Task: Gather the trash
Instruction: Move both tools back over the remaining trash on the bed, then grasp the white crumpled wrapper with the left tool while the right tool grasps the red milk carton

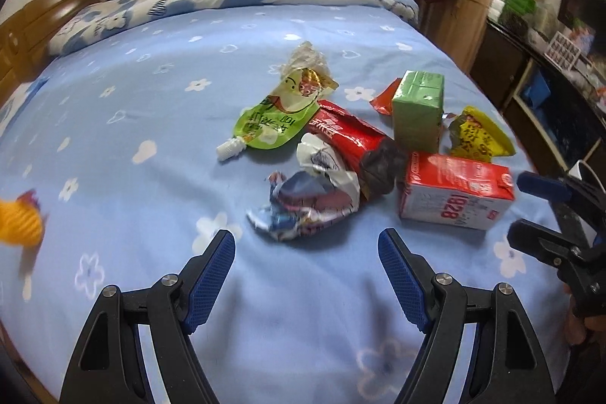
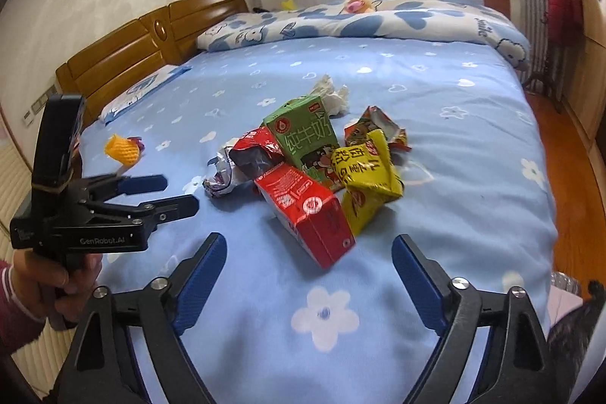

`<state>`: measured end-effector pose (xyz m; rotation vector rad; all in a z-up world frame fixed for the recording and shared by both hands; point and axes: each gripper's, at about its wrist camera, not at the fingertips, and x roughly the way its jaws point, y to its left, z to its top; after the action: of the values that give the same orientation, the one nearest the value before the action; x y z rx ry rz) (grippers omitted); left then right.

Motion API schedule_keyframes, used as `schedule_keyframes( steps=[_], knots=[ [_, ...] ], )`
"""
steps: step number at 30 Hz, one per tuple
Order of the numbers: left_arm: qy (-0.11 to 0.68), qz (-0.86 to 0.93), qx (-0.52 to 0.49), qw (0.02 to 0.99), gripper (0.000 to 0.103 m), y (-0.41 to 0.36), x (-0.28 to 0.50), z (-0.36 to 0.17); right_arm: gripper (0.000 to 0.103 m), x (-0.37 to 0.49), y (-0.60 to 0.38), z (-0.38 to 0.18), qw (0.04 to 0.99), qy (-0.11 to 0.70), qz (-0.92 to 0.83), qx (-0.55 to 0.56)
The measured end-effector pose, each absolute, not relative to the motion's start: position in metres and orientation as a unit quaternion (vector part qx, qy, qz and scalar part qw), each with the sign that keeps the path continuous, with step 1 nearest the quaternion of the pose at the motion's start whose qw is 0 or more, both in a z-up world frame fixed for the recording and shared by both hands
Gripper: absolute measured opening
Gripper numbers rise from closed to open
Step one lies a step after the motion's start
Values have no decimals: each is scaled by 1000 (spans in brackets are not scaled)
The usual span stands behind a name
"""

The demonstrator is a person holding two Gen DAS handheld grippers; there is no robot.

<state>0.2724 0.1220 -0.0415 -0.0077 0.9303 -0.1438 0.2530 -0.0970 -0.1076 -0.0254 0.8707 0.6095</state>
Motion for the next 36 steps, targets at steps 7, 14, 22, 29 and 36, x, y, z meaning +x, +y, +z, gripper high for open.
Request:
schedule_keyframes(
  steps=[7, 14, 22, 29, 36],
  knots=[
    [462, -97, 14, 882, 75, 117, 303, -63, 62, 277, -86, -124, 844, 443, 301, -14],
    [463, -109, 7, 879, 25, 113, 308, -73, 36, 277, -93, -127, 834, 462, 303, 7],
    [451, -115, -35, 884, 13, 116, 277, -61, 35, 243, -128, -113, 844, 462, 267, 56],
    [449, -144, -59, 880, 13, 101, 241, -56, 35, 219, -152, -111, 850, 462, 244, 71],
    [450, -151, -68, 878, 13, 97, 223, -51, 40, 234, -139, -117, 850, 465, 239, 65]
  ],
)
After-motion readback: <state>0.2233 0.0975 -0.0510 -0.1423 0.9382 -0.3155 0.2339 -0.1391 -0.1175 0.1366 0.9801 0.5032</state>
